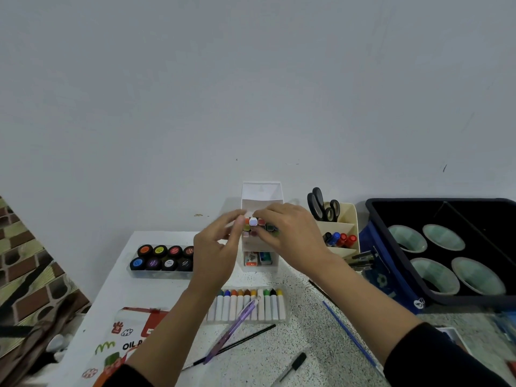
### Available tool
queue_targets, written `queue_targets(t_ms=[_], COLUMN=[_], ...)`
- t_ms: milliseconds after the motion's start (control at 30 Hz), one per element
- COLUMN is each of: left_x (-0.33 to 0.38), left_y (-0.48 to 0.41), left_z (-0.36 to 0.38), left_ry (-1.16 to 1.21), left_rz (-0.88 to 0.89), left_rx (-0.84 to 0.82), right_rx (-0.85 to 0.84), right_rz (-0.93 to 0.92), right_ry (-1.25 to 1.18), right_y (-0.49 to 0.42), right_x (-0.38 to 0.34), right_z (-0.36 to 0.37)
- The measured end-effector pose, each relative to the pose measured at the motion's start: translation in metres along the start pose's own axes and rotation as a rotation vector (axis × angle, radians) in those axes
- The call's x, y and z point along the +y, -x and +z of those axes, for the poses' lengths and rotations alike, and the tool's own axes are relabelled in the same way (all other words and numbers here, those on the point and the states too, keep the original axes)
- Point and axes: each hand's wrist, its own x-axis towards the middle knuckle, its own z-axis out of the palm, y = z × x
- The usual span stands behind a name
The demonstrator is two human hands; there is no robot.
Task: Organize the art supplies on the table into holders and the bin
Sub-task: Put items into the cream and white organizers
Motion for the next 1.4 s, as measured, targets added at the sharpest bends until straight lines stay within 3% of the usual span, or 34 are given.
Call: queue_targets(t_ms=[267,600,967,1400], left_x=[-0.007,-0.007,-0.002,0.009], left_y=[-0.057,-0.071,-0.073,-0.063], left_z=[-0.016,-0.009,-0.011,-0.009], left_ry=[-0.347,-0.380,-0.368,-0.338], left_rz=[-0.008,0.017,-0.050,-0.005], left_rx=[-0.316,-0.208,-0.271,-0.297], right_rx=[0.101,0.054,-0.097,0.194], right_rz=[-0.073,-0.009,0.116,-0.028], right_ry=[-0.051,-0.014,0.044,-0.017], right_y=[0.004,-0.005,-0.012,0.009], right_x=[-0.003,-0.007,-0.020,-0.011], right_z=[0.002,0.007,-0.003,-0.006])
